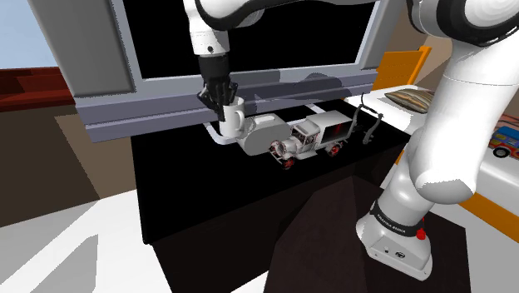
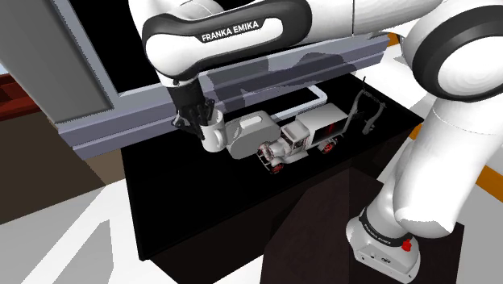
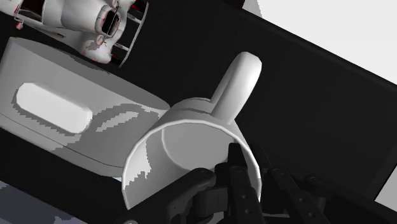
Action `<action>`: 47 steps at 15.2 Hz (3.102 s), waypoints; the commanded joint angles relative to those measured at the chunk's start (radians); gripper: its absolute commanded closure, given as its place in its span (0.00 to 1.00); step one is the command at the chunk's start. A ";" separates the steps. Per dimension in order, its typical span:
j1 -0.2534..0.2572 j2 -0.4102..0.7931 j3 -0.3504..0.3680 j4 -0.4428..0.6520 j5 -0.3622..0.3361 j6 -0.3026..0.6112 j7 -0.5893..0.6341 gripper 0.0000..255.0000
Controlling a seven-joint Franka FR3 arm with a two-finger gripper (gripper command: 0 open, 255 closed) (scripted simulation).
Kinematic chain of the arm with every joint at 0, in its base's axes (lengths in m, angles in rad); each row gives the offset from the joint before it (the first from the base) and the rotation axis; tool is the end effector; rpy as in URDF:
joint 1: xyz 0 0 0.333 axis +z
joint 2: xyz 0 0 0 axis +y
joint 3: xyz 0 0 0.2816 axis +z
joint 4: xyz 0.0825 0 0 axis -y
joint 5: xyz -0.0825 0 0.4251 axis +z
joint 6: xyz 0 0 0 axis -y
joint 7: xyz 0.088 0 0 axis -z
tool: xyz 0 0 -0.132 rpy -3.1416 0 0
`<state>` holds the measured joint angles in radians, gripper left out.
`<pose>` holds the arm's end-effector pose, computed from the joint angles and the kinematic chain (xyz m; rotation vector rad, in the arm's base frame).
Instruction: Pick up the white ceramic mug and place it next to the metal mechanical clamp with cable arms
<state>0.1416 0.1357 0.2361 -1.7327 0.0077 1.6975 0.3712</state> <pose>0.5722 0.2239 0.4123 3.1058 0.0085 -0.2646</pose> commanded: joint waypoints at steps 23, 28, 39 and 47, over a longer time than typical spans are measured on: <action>0.009 0.035 0.005 0.373 -0.007 -0.339 0.016 1.00; -0.047 -0.089 -0.032 0.217 0.009 -0.306 -0.075 1.00; -0.163 -0.331 -0.168 -0.060 -0.012 -0.271 -0.332 1.00; -0.237 -0.431 -0.284 -0.162 -0.071 -0.263 -0.521 1.00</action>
<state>-0.0867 -0.2900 -0.0340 -1.8952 -0.0551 1.4392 -0.1249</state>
